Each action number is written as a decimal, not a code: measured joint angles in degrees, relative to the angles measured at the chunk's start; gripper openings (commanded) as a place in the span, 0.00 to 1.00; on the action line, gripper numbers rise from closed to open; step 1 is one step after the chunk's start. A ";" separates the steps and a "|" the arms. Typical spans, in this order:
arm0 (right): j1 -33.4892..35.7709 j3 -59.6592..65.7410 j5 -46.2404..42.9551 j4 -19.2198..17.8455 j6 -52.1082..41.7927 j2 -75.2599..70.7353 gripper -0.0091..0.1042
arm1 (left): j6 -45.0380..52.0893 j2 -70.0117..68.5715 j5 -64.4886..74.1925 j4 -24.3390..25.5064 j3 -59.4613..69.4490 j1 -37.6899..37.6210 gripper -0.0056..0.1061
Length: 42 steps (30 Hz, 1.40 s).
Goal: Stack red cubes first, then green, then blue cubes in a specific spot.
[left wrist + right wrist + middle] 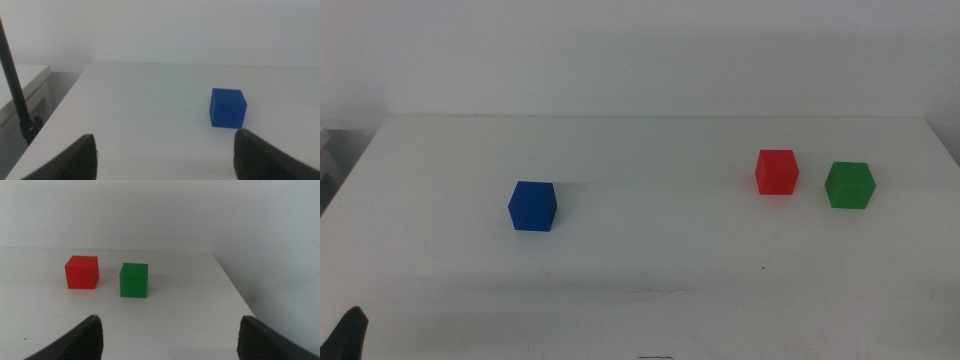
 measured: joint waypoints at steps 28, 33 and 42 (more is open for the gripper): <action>9.65 -47.85 39.97 5.60 0.00 41.99 0.91 | 0.00 0.00 0.00 0.00 0.00 0.00 0.89; 16.60 -55.20 45.78 5.71 0.00 52.40 0.91 | 0.00 0.00 0.00 0.00 0.00 0.00 0.89; 22.30 -69.33 54.15 6.30 3.38 69.36 0.91 | 0.00 0.00 0.00 0.00 0.00 0.00 0.89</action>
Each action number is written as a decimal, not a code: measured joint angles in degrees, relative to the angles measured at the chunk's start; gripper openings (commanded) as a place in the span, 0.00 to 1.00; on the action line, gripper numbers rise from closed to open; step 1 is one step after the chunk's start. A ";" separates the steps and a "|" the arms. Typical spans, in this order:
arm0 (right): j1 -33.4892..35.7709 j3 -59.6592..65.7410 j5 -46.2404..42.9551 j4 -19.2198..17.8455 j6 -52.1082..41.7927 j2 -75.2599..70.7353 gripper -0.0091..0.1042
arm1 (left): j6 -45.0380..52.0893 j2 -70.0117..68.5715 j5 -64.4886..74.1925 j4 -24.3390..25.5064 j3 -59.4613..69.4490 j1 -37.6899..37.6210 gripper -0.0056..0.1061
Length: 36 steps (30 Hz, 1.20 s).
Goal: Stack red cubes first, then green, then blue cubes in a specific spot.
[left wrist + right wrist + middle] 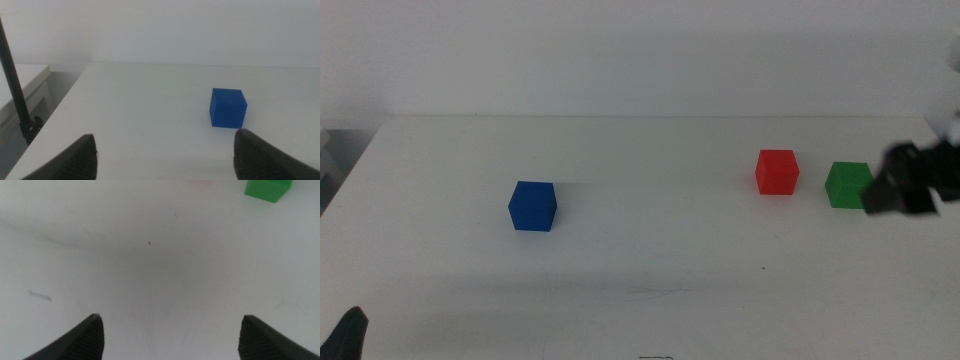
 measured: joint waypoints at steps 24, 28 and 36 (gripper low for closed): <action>-0.06 -45.53 6.02 -3.98 9.30 51.54 0.91 | 0.00 0.00 0.00 0.00 0.00 0.00 0.89; -1.32 -50.71 6.50 -4.15 9.30 56.28 0.91 | 0.00 0.00 0.00 0.00 0.00 0.00 0.89; -4.21 -54.18 6.78 -3.07 9.32 60.89 0.91 | 0.00 0.00 0.00 0.00 0.00 0.00 0.89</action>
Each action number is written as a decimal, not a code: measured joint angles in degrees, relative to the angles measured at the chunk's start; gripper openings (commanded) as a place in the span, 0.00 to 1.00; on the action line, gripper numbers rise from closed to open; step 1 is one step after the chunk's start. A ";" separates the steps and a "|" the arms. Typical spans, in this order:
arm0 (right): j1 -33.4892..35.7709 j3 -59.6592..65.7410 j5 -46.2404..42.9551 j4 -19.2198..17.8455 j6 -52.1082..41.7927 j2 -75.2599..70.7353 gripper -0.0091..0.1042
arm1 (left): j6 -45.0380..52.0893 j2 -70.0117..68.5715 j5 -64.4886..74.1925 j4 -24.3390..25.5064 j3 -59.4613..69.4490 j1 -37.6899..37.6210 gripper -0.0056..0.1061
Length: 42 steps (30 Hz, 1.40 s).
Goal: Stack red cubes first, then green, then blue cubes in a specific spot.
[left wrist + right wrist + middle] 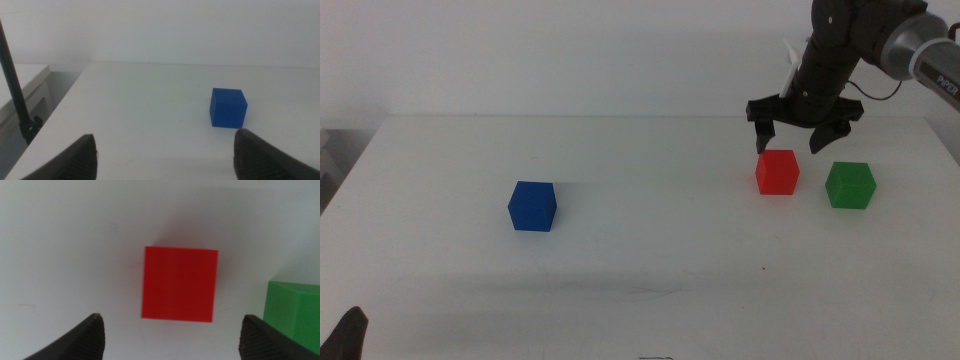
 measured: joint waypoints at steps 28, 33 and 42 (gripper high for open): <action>-0.39 -0.06 -4.12 -1.02 -0.29 5.93 0.07 | 0.00 0.00 0.00 0.00 0.00 0.00 0.89; 2.87 3.16 -1.22 -6.18 3.12 -0.01 0.07 | 0.00 0.00 0.00 0.00 0.00 0.00 0.89; 17.23 19.10 -4.61 -11.41 18.89 -16.89 0.07 | 0.00 0.00 0.00 0.00 0.00 0.00 0.89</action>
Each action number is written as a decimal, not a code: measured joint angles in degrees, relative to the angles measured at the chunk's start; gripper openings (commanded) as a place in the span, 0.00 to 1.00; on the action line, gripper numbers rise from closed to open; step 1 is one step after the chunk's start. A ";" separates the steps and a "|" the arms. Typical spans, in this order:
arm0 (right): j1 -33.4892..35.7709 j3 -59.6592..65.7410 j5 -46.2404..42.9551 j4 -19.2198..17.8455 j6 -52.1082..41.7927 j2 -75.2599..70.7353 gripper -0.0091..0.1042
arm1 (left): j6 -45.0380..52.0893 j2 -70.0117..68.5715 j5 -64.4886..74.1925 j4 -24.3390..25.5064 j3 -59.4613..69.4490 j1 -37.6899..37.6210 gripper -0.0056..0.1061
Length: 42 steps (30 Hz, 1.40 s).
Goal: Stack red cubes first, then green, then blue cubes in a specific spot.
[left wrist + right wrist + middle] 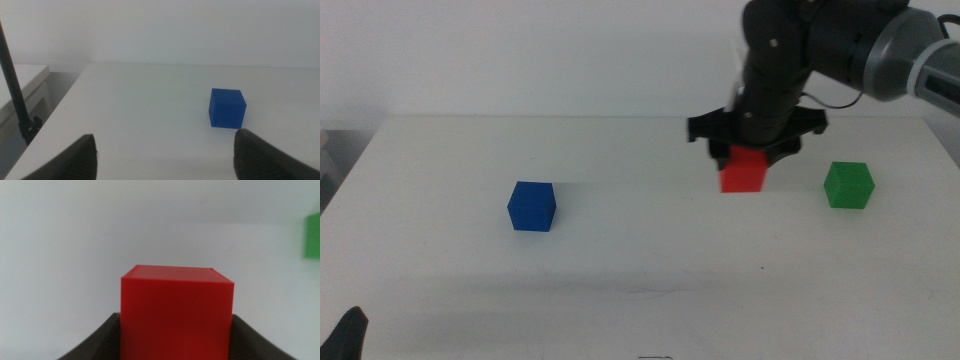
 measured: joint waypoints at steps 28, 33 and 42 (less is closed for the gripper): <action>11.36 0.99 -4.53 6.93 11.64 11.03 0.07 | 0.00 0.00 0.00 0.00 0.00 0.00 0.89; 11.36 0.99 -4.53 7.43 11.64 11.39 0.07 | 0.00 0.00 0.00 0.00 0.00 0.00 0.89; 11.36 0.99 -3.93 8.54 11.64 11.83 0.08 | 0.00 0.00 0.00 0.00 0.00 0.00 0.89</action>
